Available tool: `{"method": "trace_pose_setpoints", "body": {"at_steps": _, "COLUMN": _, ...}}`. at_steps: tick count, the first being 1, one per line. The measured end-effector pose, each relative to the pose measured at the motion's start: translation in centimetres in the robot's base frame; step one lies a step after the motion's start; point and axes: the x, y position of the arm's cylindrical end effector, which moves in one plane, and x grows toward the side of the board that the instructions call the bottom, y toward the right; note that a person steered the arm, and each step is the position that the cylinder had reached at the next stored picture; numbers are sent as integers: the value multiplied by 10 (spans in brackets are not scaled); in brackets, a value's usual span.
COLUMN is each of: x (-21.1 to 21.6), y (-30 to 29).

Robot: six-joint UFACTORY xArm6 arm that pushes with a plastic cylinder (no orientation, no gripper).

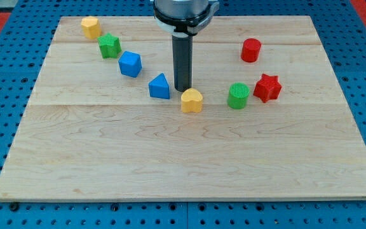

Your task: Push the yellow heart down a bit

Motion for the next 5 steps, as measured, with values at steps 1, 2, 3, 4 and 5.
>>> {"method": "trace_pose_setpoints", "body": {"at_steps": 1, "x": 6, "y": 14}}
{"method": "trace_pose_setpoints", "body": {"at_steps": 2, "x": 13, "y": 23}}
{"method": "trace_pose_setpoints", "body": {"at_steps": 3, "x": 12, "y": 23}}
{"method": "trace_pose_setpoints", "body": {"at_steps": 4, "x": -10, "y": 41}}
{"method": "trace_pose_setpoints", "body": {"at_steps": 5, "x": -15, "y": 86}}
